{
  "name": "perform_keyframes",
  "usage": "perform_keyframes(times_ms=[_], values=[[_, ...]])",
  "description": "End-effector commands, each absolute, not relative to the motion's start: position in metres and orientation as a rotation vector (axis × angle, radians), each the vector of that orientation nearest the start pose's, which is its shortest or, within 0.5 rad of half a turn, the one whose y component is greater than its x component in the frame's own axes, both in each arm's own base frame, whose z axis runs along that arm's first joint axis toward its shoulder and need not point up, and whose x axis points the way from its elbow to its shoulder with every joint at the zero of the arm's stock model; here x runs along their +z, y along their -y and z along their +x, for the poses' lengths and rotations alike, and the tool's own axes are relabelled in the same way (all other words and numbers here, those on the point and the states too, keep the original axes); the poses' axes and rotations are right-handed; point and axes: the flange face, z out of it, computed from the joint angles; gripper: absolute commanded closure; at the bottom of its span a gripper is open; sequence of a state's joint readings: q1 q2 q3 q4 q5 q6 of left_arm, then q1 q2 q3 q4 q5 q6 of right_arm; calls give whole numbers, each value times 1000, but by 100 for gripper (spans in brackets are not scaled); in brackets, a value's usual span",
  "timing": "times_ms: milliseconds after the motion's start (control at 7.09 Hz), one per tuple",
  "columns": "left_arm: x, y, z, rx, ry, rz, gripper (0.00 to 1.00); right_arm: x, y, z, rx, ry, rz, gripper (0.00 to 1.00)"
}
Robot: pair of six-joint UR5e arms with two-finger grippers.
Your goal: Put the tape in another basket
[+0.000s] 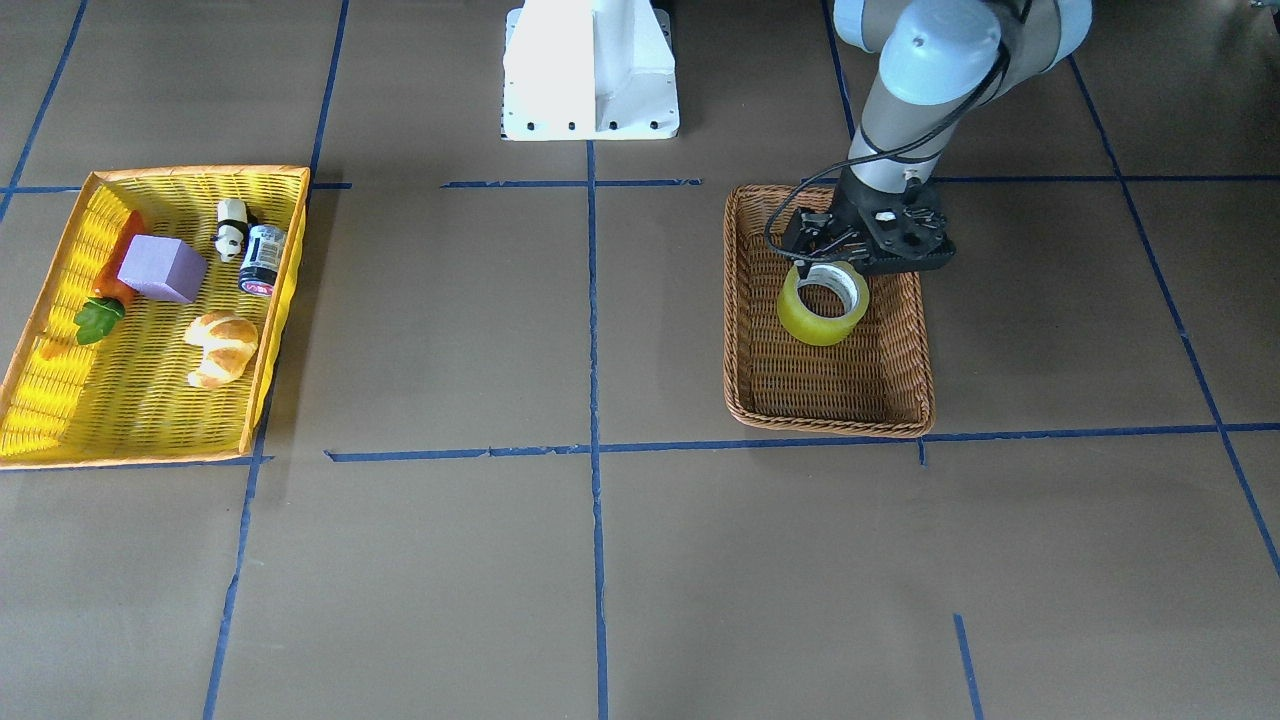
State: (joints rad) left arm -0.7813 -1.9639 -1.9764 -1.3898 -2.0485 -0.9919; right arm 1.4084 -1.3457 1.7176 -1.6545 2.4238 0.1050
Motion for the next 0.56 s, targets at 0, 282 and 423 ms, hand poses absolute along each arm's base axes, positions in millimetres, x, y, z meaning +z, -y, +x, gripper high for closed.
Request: perform_keyframes(times_ms=[0, 282, 423], values=[[301, 507, 244, 94, -736, 67, 0, 514, 567, 1, -201, 927, 147, 0], [354, 524, 170, 145, -673, 81, 0, 591, 531, 36, -246, 920, 124, 0], [381, 531, 145, 169, -661, 69, 0, 616, 508, 58, -184, 917, 98, 0]])
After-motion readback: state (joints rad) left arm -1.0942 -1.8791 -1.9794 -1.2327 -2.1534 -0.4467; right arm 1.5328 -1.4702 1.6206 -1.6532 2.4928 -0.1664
